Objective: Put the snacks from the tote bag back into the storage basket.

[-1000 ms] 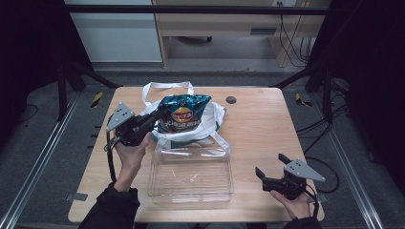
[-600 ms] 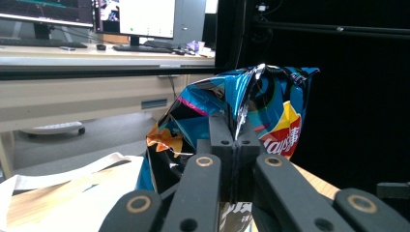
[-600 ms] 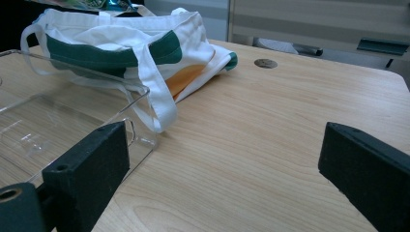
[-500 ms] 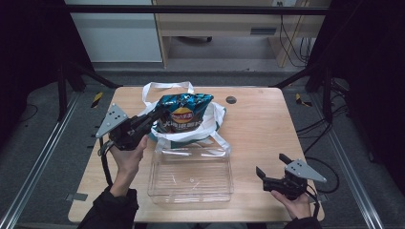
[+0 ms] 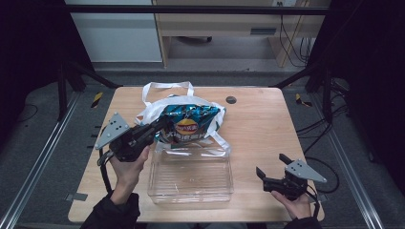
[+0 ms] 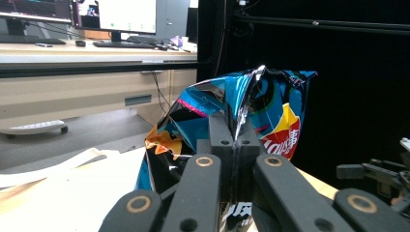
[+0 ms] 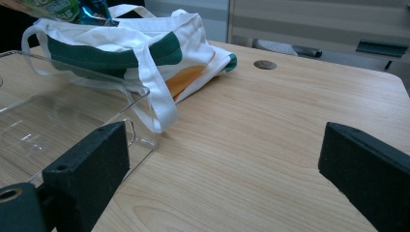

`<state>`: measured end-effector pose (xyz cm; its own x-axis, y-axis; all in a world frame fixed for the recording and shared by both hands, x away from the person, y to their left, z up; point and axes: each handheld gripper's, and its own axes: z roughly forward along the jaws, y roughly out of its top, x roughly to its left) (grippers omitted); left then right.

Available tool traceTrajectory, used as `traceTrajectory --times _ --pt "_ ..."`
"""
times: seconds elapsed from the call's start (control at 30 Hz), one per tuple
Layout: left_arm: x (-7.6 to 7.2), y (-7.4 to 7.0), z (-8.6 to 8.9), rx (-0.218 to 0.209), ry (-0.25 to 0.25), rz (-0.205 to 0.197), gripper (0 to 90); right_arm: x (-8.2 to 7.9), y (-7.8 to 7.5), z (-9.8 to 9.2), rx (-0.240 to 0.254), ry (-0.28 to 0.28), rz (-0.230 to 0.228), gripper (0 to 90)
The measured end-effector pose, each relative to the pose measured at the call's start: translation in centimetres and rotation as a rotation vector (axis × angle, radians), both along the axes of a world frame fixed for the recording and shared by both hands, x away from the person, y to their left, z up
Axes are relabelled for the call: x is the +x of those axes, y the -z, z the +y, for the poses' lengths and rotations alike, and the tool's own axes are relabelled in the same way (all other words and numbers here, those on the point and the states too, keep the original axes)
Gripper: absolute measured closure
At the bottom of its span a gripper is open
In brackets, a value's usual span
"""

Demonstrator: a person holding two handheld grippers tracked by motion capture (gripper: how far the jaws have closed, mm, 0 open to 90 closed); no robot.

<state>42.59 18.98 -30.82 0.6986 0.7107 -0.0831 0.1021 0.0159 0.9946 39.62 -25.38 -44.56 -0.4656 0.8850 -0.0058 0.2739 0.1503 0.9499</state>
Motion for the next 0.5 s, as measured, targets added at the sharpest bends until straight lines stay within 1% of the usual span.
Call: traceTrajectory --times 0.13,0.27,0.37,0.5 --pt "-0.8 -0.1 0.1 -0.005 0.005 -0.001 90.0 0.0 0.0 -0.1 0.001 0.005 0.002 4.3" --pt "-1.5 0.2 0.1 0.006 0.011 0.011 90.0 0.0 0.0 0.0 -0.002 0.003 -0.002 4.3" --pt "-2.1 0.4 0.2 0.006 0.019 0.022 90.0 0.0 0.0 -0.1 -0.001 0.005 0.0 4.3" --pt "-3.1 0.6 0.5 0.013 0.024 0.021 90.0 0.0 0.0 -0.1 -0.001 0.008 0.002 4.3"
